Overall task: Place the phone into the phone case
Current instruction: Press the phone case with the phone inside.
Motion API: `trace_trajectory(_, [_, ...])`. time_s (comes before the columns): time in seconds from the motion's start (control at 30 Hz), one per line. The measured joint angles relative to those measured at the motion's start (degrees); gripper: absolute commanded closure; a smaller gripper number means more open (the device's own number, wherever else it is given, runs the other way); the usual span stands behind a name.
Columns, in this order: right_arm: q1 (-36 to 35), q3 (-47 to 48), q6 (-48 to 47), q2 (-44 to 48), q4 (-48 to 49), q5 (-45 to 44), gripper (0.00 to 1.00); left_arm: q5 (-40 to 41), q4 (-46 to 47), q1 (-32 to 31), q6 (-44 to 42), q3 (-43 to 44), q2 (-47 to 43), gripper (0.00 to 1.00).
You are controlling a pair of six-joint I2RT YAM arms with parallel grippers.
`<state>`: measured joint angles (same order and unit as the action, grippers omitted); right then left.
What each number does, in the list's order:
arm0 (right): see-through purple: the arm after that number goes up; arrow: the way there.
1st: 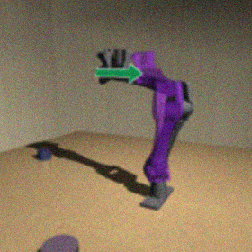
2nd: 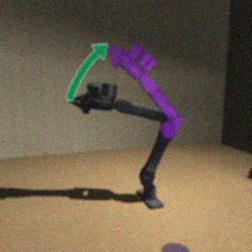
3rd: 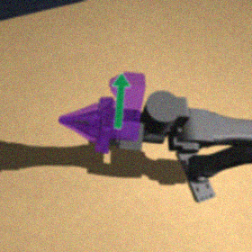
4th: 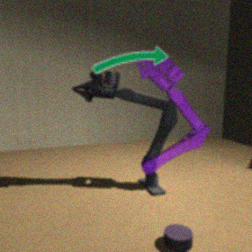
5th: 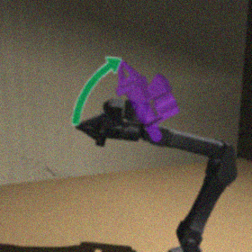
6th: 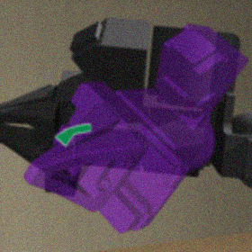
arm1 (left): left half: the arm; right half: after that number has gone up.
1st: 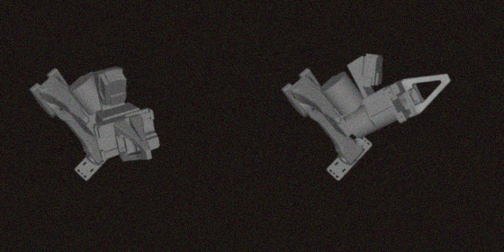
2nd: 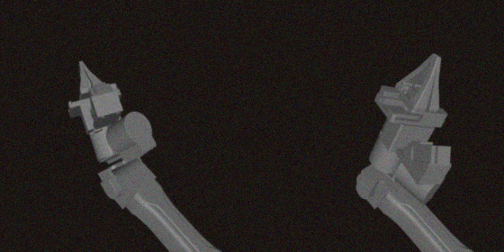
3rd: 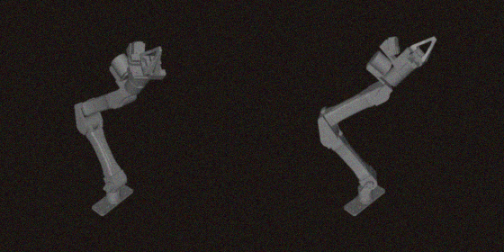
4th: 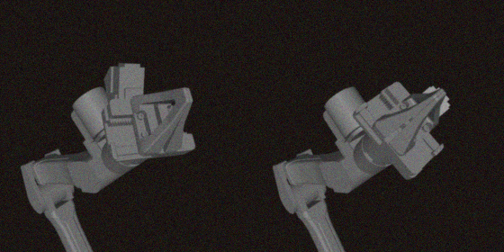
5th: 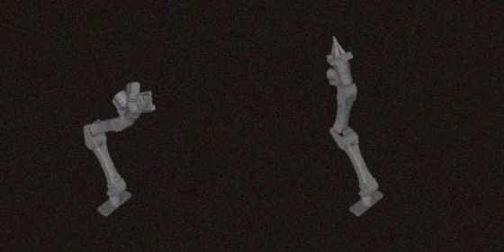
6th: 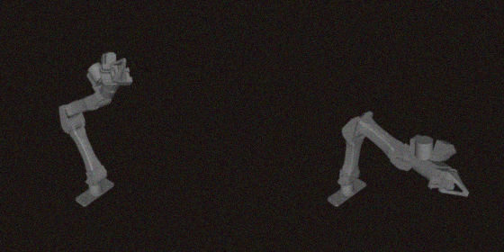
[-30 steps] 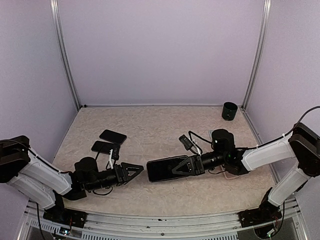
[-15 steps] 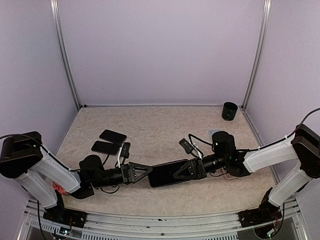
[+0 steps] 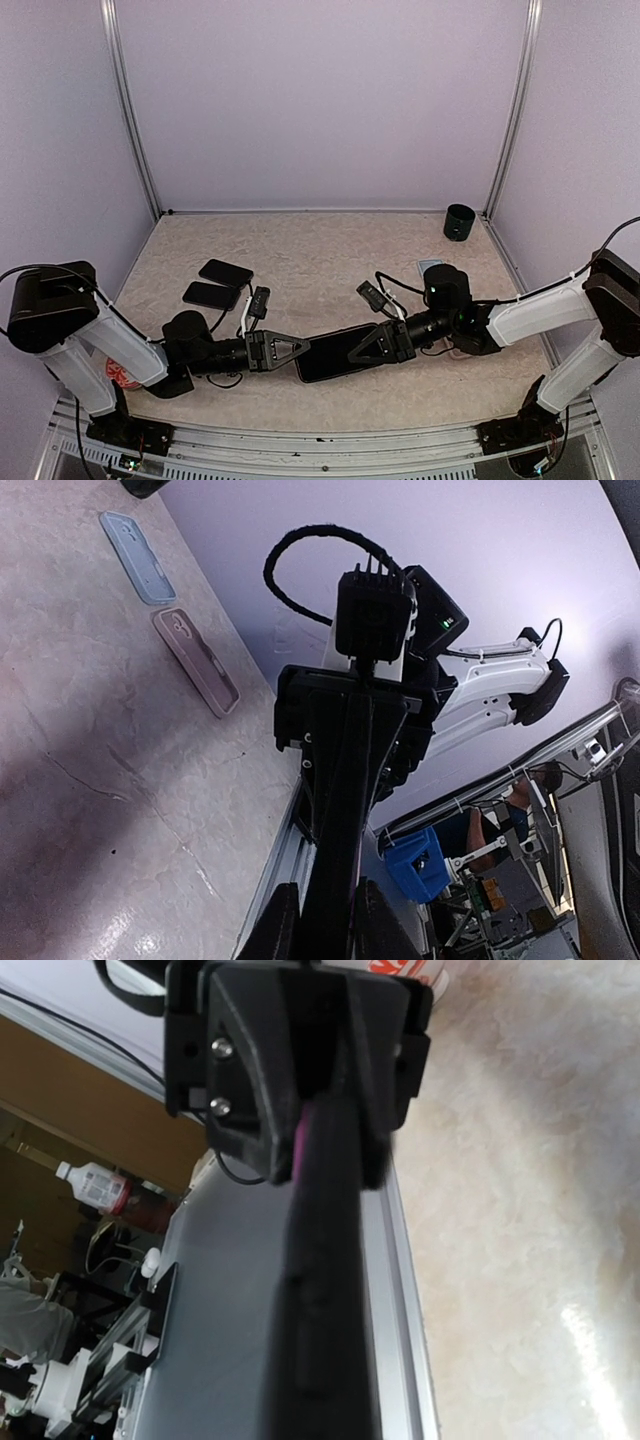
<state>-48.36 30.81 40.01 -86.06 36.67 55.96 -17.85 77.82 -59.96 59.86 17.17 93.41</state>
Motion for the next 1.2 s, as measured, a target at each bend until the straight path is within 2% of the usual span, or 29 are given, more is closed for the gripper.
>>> trace_trajectory(0.27, [0.1,0.1,-0.7,0.1,-1.4,0.7,0.99,-1.5,0.7,0.0,-1.1,0.0,0.0,0.97])
trace_trajectory(0.4, [0.1,0.6,-1.9,0.1,-3.5,0.3,1.00,-1.3,0.0,0.0,-1.4,0.0,0.0,0.98])
trace_trajectory(0.63, [0.1,1.5,-4.5,0.8,-6.5,-1.1,0.99,0.3,-0.6,-0.2,-1.0,-0.1,0.0,0.68])
trace_trajectory(0.77, [-0.2,1.5,-5.2,1.2,-7.0,-3.0,0.99,1.3,-0.6,-0.2,0.2,-0.1,0.0,0.56])
trace_trajectory(0.9, [-0.2,1.5,-5.4,2.2,-7.0,-4.4,0.99,1.4,0.2,-0.5,0.6,-0.1,0.0,0.53])
trace_trajectory(1.2, [-0.2,1.1,-4.6,4.5,-4.8,-5.7,0.99,1.2,2.1,-1.4,1.0,-0.1,2.0,0.52])
